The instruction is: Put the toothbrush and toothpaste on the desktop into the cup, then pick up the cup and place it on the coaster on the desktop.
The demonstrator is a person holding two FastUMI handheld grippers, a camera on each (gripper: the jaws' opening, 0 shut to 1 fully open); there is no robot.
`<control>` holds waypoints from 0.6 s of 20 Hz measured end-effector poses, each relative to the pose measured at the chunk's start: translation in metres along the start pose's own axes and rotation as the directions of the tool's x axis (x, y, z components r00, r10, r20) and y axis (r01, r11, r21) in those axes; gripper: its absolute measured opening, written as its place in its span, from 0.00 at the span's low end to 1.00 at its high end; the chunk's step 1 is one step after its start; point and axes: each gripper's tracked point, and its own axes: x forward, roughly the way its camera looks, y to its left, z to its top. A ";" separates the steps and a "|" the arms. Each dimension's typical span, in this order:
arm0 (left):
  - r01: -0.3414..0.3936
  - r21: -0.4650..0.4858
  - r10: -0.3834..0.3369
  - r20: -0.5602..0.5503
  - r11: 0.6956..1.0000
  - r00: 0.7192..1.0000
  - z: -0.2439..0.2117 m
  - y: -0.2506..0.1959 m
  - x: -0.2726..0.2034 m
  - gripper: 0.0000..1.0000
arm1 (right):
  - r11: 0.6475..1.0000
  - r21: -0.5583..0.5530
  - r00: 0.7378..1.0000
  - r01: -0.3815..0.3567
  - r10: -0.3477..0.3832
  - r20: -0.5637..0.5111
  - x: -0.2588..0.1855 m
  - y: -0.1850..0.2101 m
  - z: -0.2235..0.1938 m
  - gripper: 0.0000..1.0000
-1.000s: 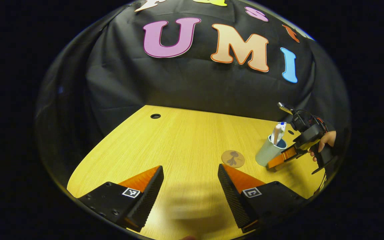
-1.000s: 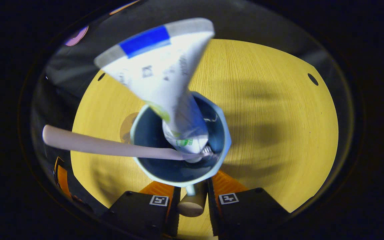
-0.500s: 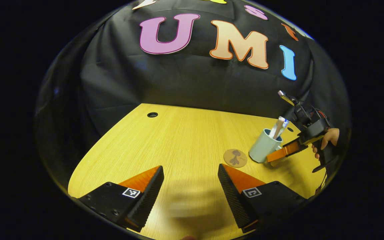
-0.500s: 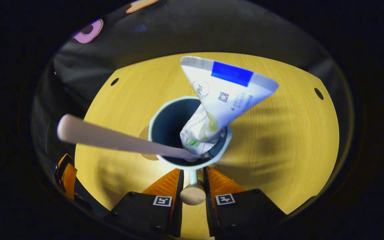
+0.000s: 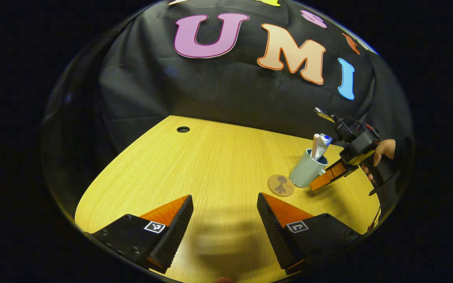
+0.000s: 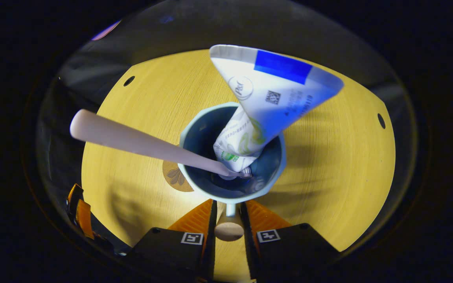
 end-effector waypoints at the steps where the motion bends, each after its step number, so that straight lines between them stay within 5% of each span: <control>1: -0.005 -0.010 0.005 0.000 1.000 1.000 0.000 0.003 -0.001 0.95 | 1.000 0.002 1.000 0.005 -0.005 -0.009 0.006 -0.001 0.001 0.36; 3: -0.009 -0.025 0.008 -0.008 1.000 1.000 -0.003 0.007 0.000 0.95 | 1.000 0.005 0.999 0.029 -0.029 -0.036 0.019 -0.004 0.001 0.42; 9: -0.022 -0.033 0.021 -0.018 0.999 1.000 -0.006 0.016 0.000 0.94 | 0.997 -0.047 0.998 0.060 -0.061 -0.016 0.028 -0.010 0.005 0.30; 12: -0.022 -0.029 0.022 -0.014 0.999 1.000 -0.007 0.017 -0.001 0.95 | 0.997 -0.059 0.998 0.050 -0.048 0.029 0.025 -0.003 0.009 0.32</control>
